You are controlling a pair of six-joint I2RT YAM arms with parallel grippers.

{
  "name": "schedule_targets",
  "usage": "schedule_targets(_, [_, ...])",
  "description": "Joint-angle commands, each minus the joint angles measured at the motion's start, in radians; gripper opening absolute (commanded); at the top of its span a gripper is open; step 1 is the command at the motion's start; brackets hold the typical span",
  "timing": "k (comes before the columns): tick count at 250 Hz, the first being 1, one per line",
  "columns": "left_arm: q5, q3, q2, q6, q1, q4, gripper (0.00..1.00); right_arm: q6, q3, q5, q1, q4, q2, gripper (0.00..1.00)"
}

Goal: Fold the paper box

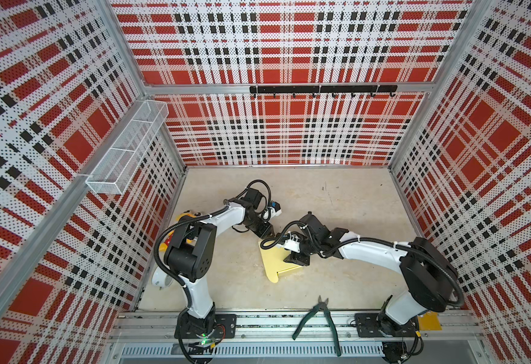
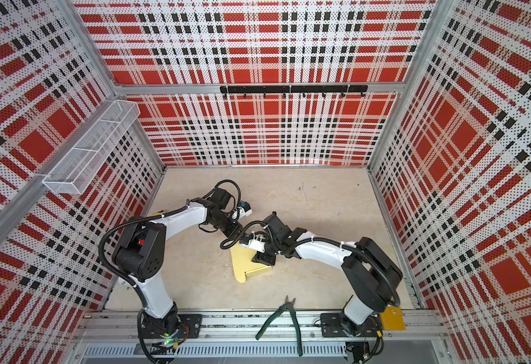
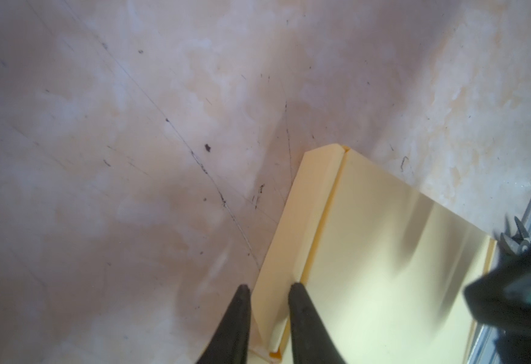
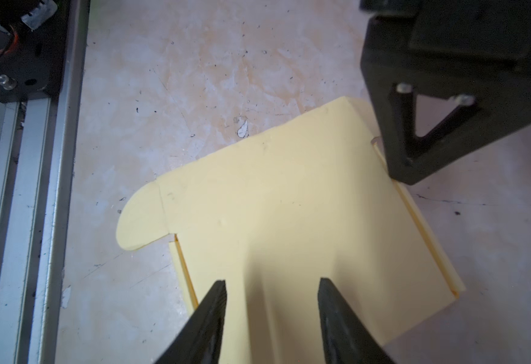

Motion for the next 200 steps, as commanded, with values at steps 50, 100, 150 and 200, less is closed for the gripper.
schedule_targets(50, [-0.021, -0.018, -0.003, 0.024, -0.009, -0.014, 0.23, -0.051, -0.104, 0.217, 0.058, 0.006, -0.233, 0.67])
schedule_targets(100, [-0.022, -0.023, -0.020, 0.030, -0.009, -0.011, 0.23, -0.063, -0.186, 0.396, 0.185, 0.046, -0.277, 0.72])
schedule_targets(150, [-0.022, -0.025, -0.022, 0.029, -0.011, -0.013, 0.23, 0.017, -0.201, 0.341, 0.220, 0.152, -0.199, 0.68])
schedule_targets(200, [-0.028, -0.031, -0.018, 0.031, -0.014, -0.010, 0.23, -0.055, -0.172, 0.410, 0.260, 0.164, -0.045, 0.70])
